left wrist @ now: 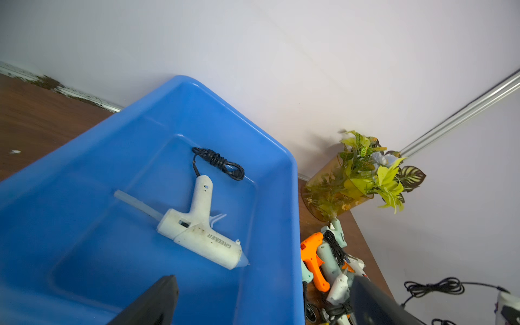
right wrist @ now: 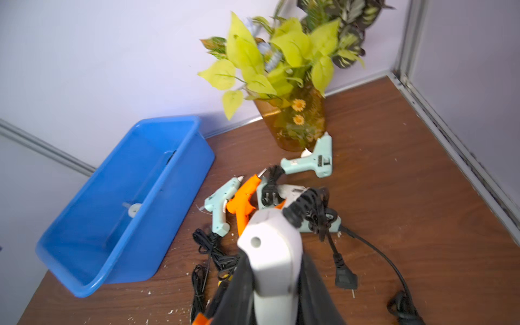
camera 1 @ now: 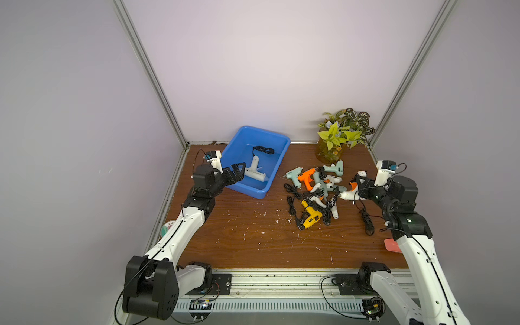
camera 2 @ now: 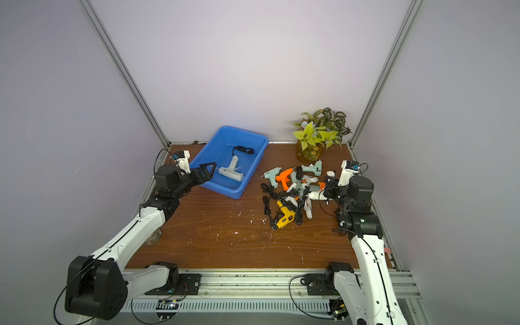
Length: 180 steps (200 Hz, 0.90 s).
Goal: Put the hot melt glue gun into the storage box
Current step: Pick up the hot melt adhesive gun from the center of the board.
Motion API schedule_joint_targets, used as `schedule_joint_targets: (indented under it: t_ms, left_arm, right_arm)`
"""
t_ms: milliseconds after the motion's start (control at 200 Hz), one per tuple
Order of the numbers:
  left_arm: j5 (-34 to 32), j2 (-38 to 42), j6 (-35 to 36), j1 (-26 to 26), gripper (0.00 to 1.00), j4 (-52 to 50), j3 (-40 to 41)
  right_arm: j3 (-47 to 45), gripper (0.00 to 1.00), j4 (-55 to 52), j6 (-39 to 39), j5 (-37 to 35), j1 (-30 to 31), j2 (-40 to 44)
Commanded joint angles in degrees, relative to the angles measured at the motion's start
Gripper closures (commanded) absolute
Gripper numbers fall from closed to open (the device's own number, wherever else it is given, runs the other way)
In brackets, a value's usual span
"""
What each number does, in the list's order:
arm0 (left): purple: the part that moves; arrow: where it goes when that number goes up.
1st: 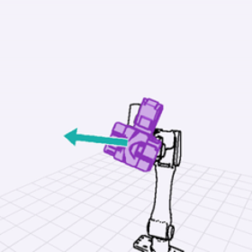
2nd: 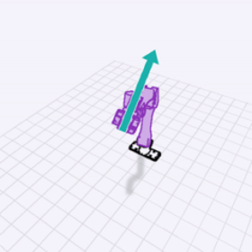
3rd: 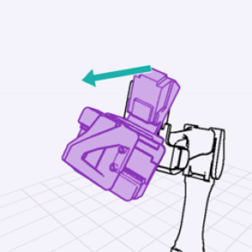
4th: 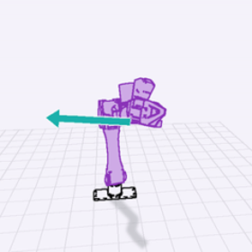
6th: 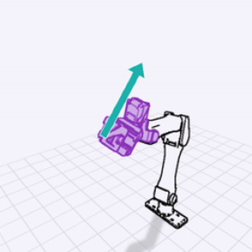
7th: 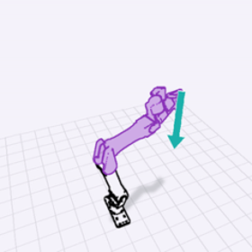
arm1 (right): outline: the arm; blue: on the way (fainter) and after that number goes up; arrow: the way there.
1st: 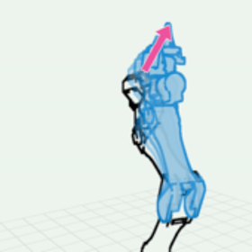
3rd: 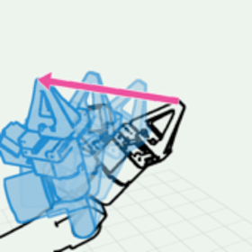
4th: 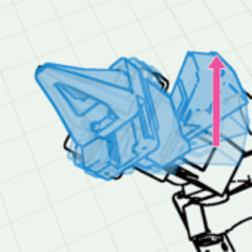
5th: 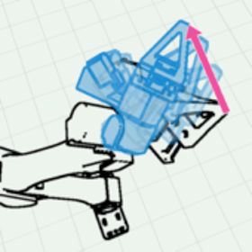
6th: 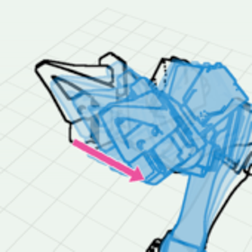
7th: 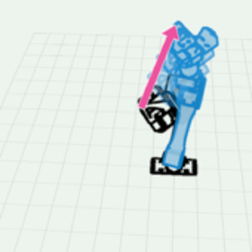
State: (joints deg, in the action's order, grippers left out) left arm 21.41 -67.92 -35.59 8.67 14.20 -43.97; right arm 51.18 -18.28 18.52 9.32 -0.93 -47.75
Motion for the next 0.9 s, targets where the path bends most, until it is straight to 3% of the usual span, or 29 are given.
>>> schedule_joint_targets:
  t_ms: [0,310,495,706,771,896]
  left_arm:
    - [2.43,-0.59,-0.64,1.43,0.0,3.0,-0.2]
    - [2.5,-1.9,-1.23,2.5,0.0,4.26,-0.25]
    - [2.23,-2.0,-1.23,2.68,0.0,4.44,-0.16]
    - [2.24,-2.61,-1.14,3.11,0.0,4.61,-0.47]
    - [2.35,-2.68,-1.19,3.44,0.0,4.99,-0.42]
    - [3.22,-3.37,-1.23,5.84,0.0,6.86,-0.37]
  right_arm:
    - [5.93,1.0,1.87,-3.11,0.0,3.86,-1.6]
    - [9.17,1.0,1.65,-4.31,-14.2,17.71,-11.24]
    - [9.99,1.0,-1.78,-3.32,-19.08,19.93,-15.38]
    - [10.61,1.0,-9.91,-2.89,-29.39,20.54,-18.27]
    - [10.45,1.0,-10.11,-2.88,-28.79,20.68,-17.55]
    - [9.2,1.0,-6.08,-2.05,-21.09,20.65,-14.89]
